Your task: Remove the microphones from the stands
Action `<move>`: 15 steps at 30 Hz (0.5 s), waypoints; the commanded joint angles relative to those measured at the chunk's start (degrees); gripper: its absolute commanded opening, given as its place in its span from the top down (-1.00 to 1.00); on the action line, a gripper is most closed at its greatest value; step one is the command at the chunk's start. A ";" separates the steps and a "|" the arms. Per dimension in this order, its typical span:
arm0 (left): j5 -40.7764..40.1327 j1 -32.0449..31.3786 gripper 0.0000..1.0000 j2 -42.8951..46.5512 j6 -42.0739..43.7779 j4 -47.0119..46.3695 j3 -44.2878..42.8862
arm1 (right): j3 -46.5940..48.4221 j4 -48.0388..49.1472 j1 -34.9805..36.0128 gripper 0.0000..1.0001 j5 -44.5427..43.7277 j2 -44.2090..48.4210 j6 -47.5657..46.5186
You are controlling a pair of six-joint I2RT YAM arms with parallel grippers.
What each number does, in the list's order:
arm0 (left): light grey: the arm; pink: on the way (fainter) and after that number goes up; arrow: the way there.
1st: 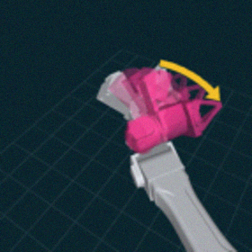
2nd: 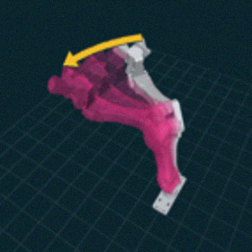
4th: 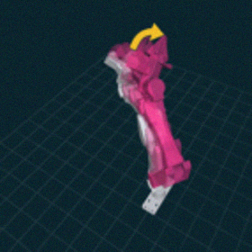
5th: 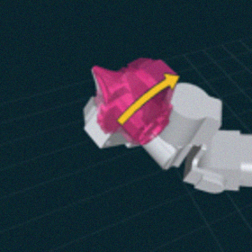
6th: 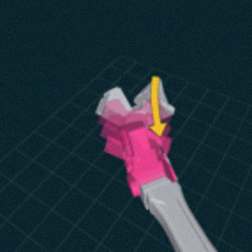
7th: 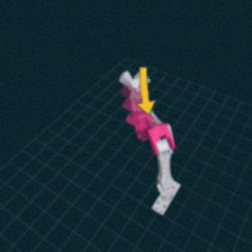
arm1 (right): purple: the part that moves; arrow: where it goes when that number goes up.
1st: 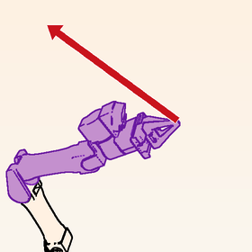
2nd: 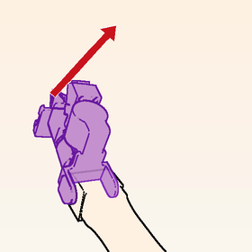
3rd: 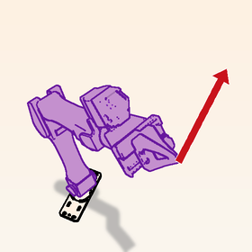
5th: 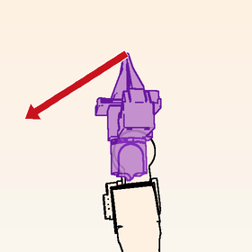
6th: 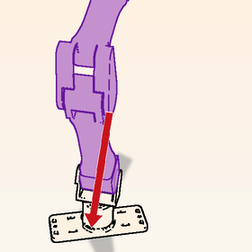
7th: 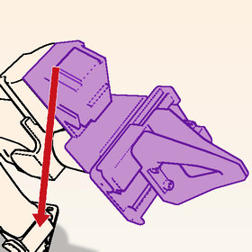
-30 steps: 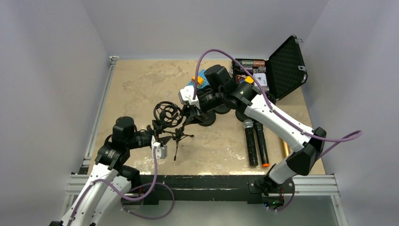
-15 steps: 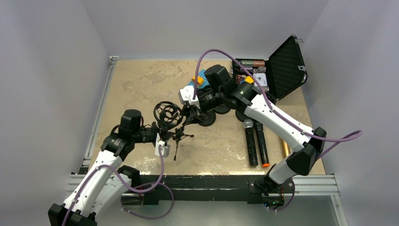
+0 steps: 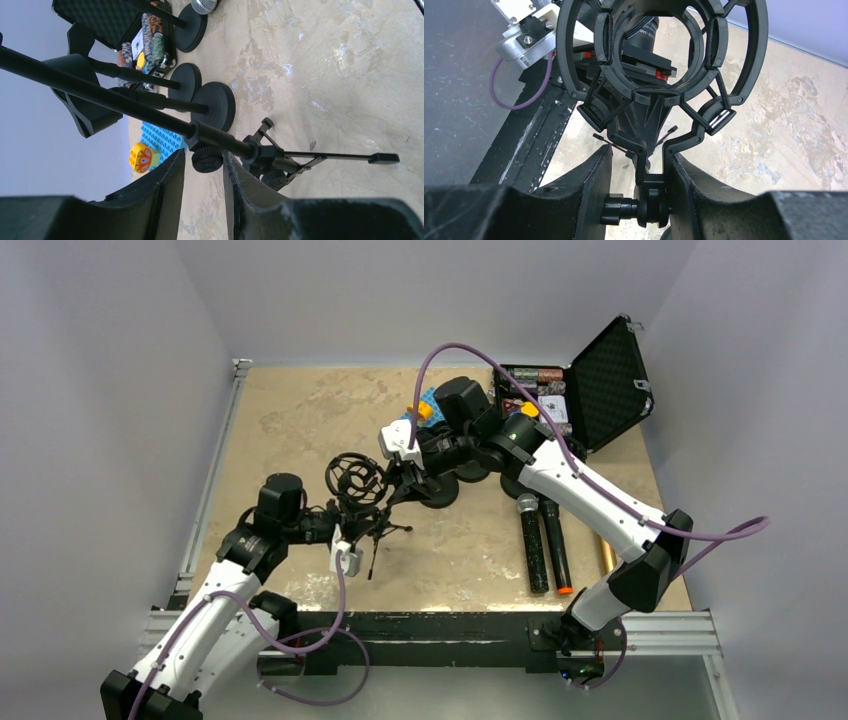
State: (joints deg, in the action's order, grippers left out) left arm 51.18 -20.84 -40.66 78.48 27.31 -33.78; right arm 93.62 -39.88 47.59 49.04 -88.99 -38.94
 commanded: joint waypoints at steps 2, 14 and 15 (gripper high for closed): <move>1.68 -1.25 0.31 -1.48 -3.92 -6.83 0.76 | 1.47 3.58 -0.21 0.97 0.29 -0.79 0.61; -8.39 -1.18 0.93 -2.29 -29.69 -9.99 -1.93 | 1.21 2.74 -0.27 0.99 -0.25 -0.35 -1.33; -9.35 -0.89 0.99 -2.46 -34.30 -10.01 -2.43 | 1.25 2.44 -0.27 0.99 -0.32 -0.31 -1.88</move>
State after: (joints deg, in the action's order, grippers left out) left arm 47.13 -21.98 -42.52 62.00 20.32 -33.39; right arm 93.62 -38.74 47.48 48.36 -89.76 -38.85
